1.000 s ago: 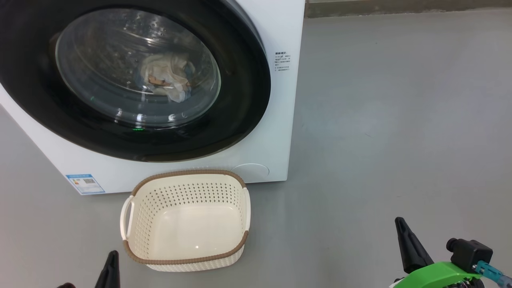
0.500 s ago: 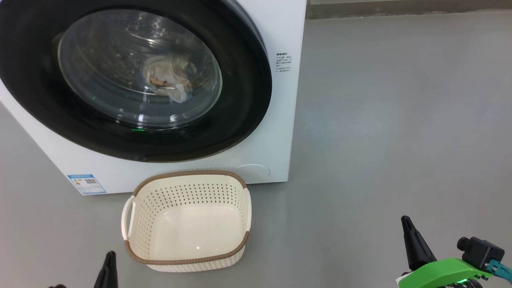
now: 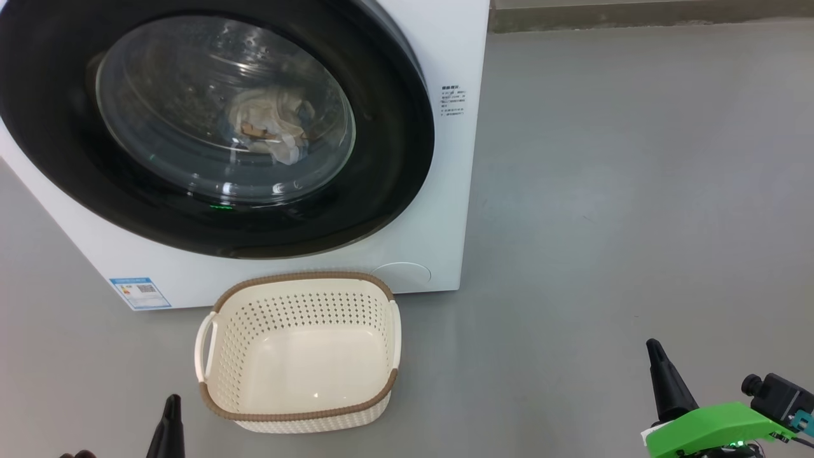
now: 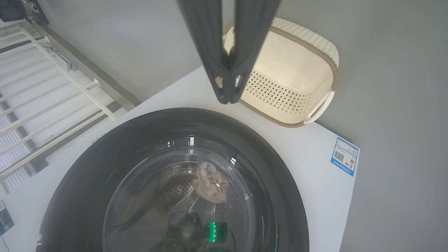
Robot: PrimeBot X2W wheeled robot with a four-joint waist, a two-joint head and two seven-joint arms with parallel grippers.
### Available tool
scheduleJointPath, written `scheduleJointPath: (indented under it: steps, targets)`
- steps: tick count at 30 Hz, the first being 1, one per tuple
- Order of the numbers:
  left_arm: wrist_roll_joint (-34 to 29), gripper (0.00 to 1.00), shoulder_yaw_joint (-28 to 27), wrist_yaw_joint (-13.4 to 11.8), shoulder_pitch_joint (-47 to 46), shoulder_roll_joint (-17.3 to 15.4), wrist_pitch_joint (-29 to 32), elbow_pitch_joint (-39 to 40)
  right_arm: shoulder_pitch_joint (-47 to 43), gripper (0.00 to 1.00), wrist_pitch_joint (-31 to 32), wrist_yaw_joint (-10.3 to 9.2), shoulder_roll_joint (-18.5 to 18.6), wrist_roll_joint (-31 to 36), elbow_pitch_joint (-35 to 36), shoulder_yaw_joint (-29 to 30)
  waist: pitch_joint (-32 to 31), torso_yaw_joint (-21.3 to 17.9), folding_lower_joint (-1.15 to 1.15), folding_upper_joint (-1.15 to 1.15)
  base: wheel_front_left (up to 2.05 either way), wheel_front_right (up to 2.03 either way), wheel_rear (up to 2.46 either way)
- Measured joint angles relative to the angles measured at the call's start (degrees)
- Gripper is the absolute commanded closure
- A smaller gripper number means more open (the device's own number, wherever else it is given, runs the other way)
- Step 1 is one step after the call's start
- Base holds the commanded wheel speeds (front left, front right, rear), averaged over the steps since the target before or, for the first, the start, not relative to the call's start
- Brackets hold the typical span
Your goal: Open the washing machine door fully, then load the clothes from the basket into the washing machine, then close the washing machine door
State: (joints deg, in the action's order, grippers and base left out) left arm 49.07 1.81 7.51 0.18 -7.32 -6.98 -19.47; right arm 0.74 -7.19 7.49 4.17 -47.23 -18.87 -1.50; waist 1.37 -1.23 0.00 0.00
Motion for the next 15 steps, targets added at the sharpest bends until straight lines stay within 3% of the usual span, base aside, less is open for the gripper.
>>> scheduleJointPath:
  steps: [15]
  targets:
    - [8.1,1.0,-1.2,0.0,-0.5,1.0,2.5,0.7,0.2,1.0,2.3,0.0,-0.3,-8.2,0.6,1.6,-0.2,0.2,0.0,0.0,0.0,0.0,0.0]
